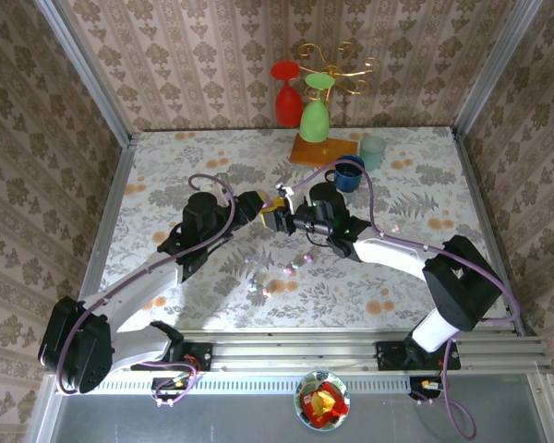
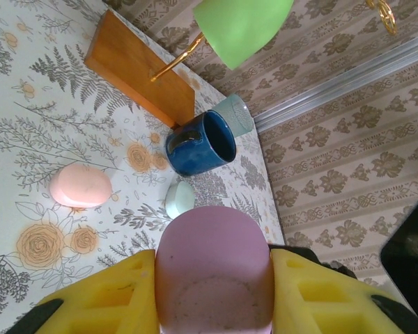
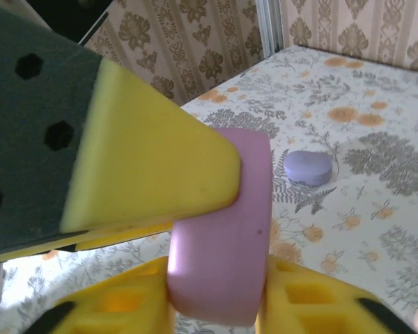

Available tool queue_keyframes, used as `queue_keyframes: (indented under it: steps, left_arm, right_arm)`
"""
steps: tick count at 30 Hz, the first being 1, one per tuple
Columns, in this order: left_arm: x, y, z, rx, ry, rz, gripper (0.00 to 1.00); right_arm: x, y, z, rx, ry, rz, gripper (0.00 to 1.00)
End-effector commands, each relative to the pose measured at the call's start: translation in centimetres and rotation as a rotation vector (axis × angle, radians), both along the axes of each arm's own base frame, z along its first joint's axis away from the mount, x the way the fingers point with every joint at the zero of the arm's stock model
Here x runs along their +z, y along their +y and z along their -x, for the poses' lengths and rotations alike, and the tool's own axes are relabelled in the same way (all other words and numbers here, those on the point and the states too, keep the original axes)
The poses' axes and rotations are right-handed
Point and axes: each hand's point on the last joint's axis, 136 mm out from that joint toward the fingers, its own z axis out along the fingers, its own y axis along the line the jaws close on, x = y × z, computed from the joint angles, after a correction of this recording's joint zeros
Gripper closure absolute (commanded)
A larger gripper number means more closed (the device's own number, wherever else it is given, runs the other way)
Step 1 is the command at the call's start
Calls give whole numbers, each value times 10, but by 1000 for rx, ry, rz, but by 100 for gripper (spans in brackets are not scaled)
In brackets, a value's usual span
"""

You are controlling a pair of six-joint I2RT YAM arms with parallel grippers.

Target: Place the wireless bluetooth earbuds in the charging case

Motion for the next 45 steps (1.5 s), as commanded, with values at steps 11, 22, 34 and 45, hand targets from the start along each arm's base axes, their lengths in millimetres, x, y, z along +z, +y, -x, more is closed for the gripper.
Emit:
queue_keyframes:
  steps: [11, 22, 34, 45]
  left_arm:
    - [5, 3, 8, -24, -29, -8, 26]
    - [18, 33, 47, -300, -233, -360, 0]
    - [2, -13, 82, -678, -441, -302, 5]
    - [6, -34, 93, -791, -407, -170, 28]
  right_arm:
    - [5, -10, 7, 25, -156, 200, 90]
    - [7, -48, 28, 73, -436, 471, 89]
    - [16, -55, 53, 197, -626, 622, 90]
    - [24, -47, 69, 262, -683, 597, 92]
